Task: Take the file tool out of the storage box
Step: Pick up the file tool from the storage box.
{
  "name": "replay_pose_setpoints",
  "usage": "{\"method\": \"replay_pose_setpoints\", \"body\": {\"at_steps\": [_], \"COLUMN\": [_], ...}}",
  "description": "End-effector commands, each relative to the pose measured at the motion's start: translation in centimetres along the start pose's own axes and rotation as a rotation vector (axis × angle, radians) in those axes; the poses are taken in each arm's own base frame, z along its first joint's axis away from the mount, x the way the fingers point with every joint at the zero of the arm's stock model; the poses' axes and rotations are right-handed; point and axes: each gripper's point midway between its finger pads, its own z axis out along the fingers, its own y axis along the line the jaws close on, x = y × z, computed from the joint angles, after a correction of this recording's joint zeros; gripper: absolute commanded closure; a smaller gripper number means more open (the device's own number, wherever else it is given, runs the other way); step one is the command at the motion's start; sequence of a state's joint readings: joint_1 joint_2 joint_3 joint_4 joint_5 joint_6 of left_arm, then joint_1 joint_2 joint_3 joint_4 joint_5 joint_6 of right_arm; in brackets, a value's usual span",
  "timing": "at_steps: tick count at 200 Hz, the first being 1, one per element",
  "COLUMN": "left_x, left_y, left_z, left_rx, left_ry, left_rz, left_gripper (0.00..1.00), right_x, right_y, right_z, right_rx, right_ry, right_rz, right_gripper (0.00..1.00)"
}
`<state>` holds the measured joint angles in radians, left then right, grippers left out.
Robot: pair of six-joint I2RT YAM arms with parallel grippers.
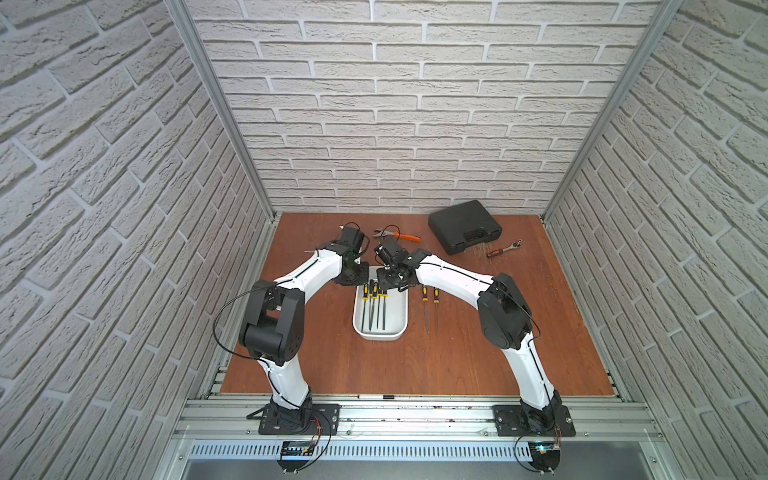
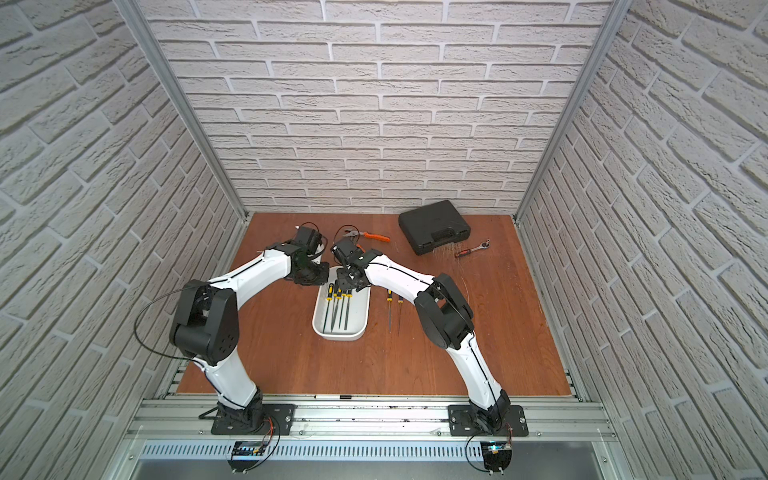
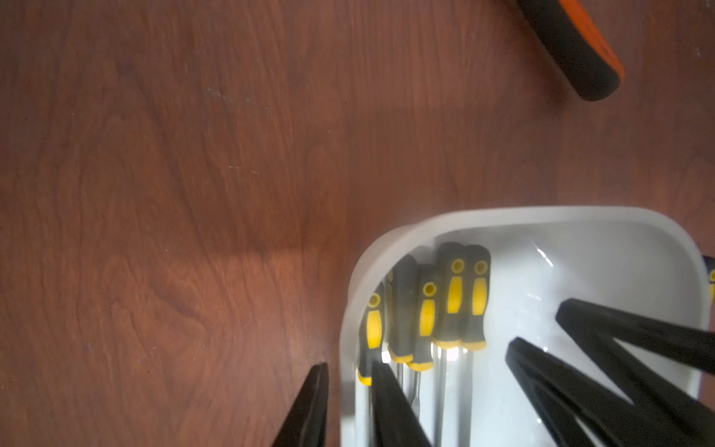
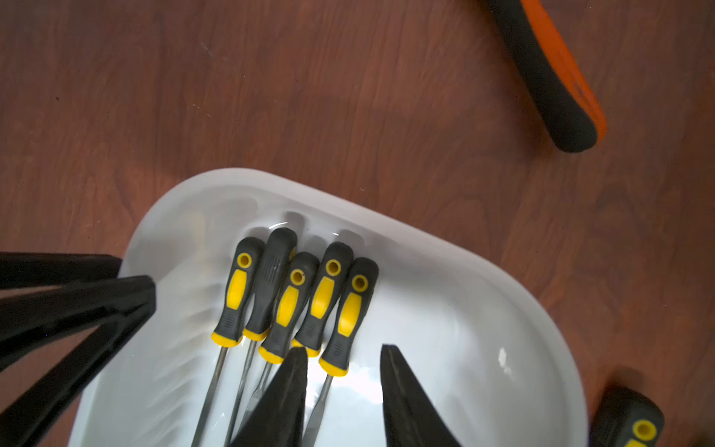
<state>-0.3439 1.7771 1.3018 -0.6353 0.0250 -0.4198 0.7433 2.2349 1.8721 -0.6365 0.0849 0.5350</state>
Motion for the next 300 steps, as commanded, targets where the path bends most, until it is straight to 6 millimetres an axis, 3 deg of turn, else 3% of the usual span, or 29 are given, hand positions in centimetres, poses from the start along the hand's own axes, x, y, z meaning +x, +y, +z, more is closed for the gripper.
{"method": "replay_pose_setpoints", "body": {"at_steps": [1,127,183,209,246,272,300], "left_x": [-0.4,0.1,0.3,0.3,0.4,0.5,0.5], "left_y": [-0.1,0.9,1.2,1.4,1.4,1.5,1.6], "left_z": [-1.5,-2.4,-2.6,-2.6,-2.5,-2.5,-2.4], "left_rx": [-0.002,-0.01,-0.015,-0.018,-0.019,-0.021,-0.021], "left_ry": [-0.045,-0.056,-0.056,-0.055,-0.052,-0.051,-0.052], "left_rz": [0.006,-0.008,-0.011,-0.014,-0.016,-0.017,-0.019], "left_gripper": [0.73,0.72,0.72,0.72,0.72,0.72,0.72], "right_x": [0.6,2.5,2.4,2.3,2.8,1.6,-1.8], "right_y": [0.6,-0.2,-0.3,-0.3,-0.2,0.4,2.0], "right_z": [0.4,2.5,3.8,4.0,4.4,2.8,-1.5], "right_rx": [0.018,0.128,0.155,0.16,0.145,0.121,0.051], "right_ry": [0.02,0.084,0.099,0.1,0.117,0.077,-0.057], "right_rz": [-0.01,-0.064,-0.092,-0.093,-0.078,-0.05,-0.02], "right_gripper": [0.63,0.65,0.65,0.7,0.87,0.92,0.92]}}
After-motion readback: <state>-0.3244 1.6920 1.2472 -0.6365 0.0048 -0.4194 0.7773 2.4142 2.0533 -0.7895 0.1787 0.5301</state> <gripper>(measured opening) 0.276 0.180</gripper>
